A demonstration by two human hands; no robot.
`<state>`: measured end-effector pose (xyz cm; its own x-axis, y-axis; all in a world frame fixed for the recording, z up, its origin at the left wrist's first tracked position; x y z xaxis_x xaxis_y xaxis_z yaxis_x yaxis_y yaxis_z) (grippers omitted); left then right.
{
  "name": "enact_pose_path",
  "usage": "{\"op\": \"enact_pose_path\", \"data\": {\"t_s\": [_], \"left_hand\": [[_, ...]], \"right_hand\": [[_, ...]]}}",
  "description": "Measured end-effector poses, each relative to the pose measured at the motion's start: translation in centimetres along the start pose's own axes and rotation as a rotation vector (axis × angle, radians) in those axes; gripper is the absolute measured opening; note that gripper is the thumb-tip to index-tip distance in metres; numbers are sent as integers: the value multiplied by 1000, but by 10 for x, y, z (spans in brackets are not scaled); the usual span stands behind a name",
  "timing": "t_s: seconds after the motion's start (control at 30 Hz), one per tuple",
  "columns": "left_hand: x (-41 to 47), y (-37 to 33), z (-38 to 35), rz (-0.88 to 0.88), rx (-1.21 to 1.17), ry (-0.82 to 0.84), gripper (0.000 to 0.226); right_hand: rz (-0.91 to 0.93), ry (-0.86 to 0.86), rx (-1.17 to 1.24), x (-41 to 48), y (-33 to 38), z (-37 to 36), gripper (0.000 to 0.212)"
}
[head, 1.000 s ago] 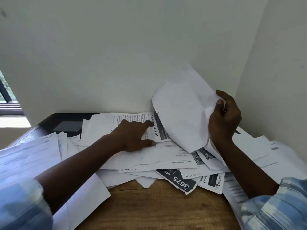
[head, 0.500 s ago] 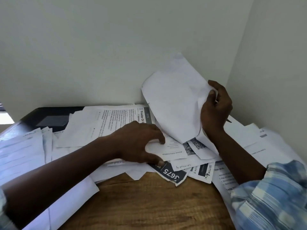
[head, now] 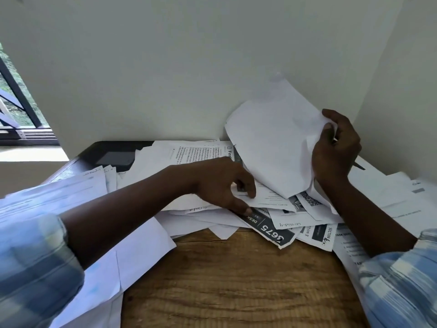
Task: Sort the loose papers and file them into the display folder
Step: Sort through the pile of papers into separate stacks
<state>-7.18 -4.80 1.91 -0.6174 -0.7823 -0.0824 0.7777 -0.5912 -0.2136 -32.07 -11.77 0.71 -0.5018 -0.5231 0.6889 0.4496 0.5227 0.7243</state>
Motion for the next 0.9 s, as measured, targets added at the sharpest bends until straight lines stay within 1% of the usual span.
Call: {"op": "enact_pose_path", "data": {"t_s": [0.17,0.27,0.33,0.43,0.5,0.57,0.67,0.7,0.73,0.77,0.83,0.87,0.9], "left_hand": [[-1,-4,3,-7,18,-11,29],[-3,-7,10,-34,26,-126,24],[-2,-9,14,-56,65,-202,33],[1,-13,17,-56,187,-290,49],[3,-15,20,-86,274,-373,50],[1,-18,23,-185,389,-462,45],[-4,-21,23,-384,526,-581,28],[-5,-21,21,-436,517,-576,23],[-7,-22,18,-474,482,-533,19],[-10,-23,14,-493,441,-462,28],[-14,-26,3,-507,423,-293,65],[-15,-28,-3,-516,460,-253,73],[-14,-30,-7,-534,507,-241,72]], "right_hand": [[2,44,0,-5,2,-4,41],[-2,60,4,-8,7,-5,41],[-6,54,7,-8,10,-4,40],[-24,35,19,-7,14,-2,42],[-31,26,35,-6,16,0,45],[-23,51,55,-5,16,0,46],[-41,143,64,-3,15,-2,46],[-51,173,54,-2,14,-3,45],[-64,198,37,-2,13,-4,45],[-73,218,23,-2,12,-5,45],[-79,242,2,-1,12,-7,45],[-80,252,-2,-1,13,-8,45],[-75,261,-6,-1,14,-9,45]]}}
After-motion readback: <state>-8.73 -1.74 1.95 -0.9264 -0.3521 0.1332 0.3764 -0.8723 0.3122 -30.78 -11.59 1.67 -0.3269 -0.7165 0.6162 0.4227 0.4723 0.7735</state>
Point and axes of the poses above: each hand's wrist, its own x-axis towards the middle knuckle, its own z-axis out of the back of the hand, y = z × x, the point moved 4 cm from there along x, towards the middle knuckle, and after that the axes turned 3 degrees about z, right-handed, at the moved point
